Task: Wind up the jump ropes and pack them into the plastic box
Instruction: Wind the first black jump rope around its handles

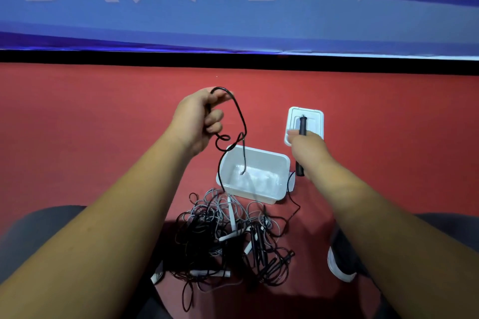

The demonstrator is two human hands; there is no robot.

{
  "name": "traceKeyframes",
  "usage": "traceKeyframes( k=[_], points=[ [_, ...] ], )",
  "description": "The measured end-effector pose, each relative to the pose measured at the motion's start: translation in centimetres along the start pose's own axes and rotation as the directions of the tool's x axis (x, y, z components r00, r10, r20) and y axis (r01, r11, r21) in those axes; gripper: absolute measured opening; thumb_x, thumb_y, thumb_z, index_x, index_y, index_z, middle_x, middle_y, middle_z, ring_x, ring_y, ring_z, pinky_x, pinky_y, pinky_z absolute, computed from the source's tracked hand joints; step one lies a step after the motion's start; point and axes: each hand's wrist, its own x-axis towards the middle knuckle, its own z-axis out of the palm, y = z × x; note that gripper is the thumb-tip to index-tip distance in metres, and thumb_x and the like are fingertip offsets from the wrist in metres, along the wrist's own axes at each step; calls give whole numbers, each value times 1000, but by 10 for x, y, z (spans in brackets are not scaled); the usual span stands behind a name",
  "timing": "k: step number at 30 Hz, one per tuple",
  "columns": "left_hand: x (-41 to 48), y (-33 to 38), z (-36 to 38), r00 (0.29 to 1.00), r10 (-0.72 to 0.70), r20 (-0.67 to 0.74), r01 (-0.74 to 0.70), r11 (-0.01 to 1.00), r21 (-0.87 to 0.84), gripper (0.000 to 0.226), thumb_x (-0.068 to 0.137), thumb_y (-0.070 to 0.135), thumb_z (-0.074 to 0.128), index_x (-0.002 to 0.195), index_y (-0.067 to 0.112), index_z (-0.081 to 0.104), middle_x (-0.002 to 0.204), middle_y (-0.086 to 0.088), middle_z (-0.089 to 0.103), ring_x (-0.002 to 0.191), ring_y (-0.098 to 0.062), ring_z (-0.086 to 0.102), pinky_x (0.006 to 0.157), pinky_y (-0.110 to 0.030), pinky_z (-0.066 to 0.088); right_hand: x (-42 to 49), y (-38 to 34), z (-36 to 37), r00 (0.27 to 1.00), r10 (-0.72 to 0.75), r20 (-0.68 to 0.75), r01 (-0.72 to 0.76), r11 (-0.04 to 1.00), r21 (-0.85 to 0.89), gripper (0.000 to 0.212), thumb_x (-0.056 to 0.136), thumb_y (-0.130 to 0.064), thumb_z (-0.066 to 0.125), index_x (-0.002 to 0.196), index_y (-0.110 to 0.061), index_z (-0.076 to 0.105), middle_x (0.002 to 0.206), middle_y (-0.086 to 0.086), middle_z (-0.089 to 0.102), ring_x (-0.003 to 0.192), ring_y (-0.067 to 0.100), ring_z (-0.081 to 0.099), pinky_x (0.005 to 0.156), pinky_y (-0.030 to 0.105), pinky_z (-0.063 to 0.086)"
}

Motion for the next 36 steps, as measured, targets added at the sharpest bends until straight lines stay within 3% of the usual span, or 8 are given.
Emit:
traceKeyframes(
  k=[5, 10, 15, 19, 23, 26, 29, 36],
  points=[
    [-1, 4, 2, 990, -75, 120, 75, 997, 1, 29, 98, 6, 36, 98, 15, 63, 115, -4, 73, 42, -4, 21, 37, -16, 18, -27, -8, 35, 888, -169, 427, 101, 979, 177, 29, 104, -23, 66, 126, -40, 73, 130, -12, 70, 124, 18, 67, 112, 39, 50],
    [4, 5, -8, 988, -88, 126, 97, 993, -67, 21, 105, 12, 41, 113, 13, 61, 133, -9, 71, 43, -2, 24, 38, -14, 21, -39, -8, 54, 860, -247, 446, 200, 968, 150, 17, 108, -33, 61, 121, -36, 72, 122, -2, 73, 92, 11, 76, 89, 35, 57],
    [21, -4, -24, 952, -149, -267, 112, 983, -147, 19, 105, 3, 42, 114, 5, 59, 104, -13, 74, 41, -3, 38, 40, -15, 35, -38, -16, 52, 889, -254, 380, 225, 967, 119, 14, 108, -21, 60, 119, -22, 68, 98, 2, 82, 57, 12, 53, 62, 32, 52],
    [29, -14, -38, 822, 11, -569, 277, 866, 416, 37, 97, 13, 57, 131, 5, 48, 115, -19, 63, 78, -25, 66, 59, -31, 55, -36, -25, 46, 925, -257, 279, 218, 962, 163, 20, 106, -15, 60, 125, -22, 64, 100, 9, 81, 54, 12, 58, 59, 32, 52],
    [13, -20, -21, 954, 273, -125, 28, 331, 943, 37, 100, 43, 61, 129, 20, 64, 137, -11, 55, 122, -30, 56, 105, -39, 46, -34, -32, 38, 940, -262, 219, 226, 958, 178, 14, 106, -16, 60, 119, -20, 65, 96, 6, 81, 61, 17, 69, 60, 33, 57],
    [2, -24, -9, 992, 63, 111, -128, 498, 858, 25, 103, 43, 61, 114, 23, 70, 110, -4, 74, 98, -19, 66, 95, -38, 52, -33, -37, 35, 952, -247, 179, 215, 960, 178, 10, 106, -20, 59, 112, -13, 63, 92, 2, 82, 65, 20, 74, 62, 34, 59],
    [-1, -32, -16, 963, -122, 241, -169, 426, 889, 17, 105, 32, 61, 112, 22, 73, 104, 0, 77, 102, -22, 71, 98, -38, 55, -32, -42, 29, 958, -239, 159, 212, 962, 172, 10, 108, -20, 58, 110, -11, 62, 91, 2, 82, 68, 22, 77, 60, 32, 60],
    [2, -33, -16, 945, -131, 299, -215, 439, 872, 13, 98, 29, 72, 95, 16, 72, 86, -4, 77, 78, -10, 71, 84, -34, 56, -27, -45, 17, 943, -329, 39, 332, 937, -109, 16, 105, -32, 66, 95, -19, 67, 85, 1, 74, 64, 22, 68, 59, 33, 52]
  ],
)
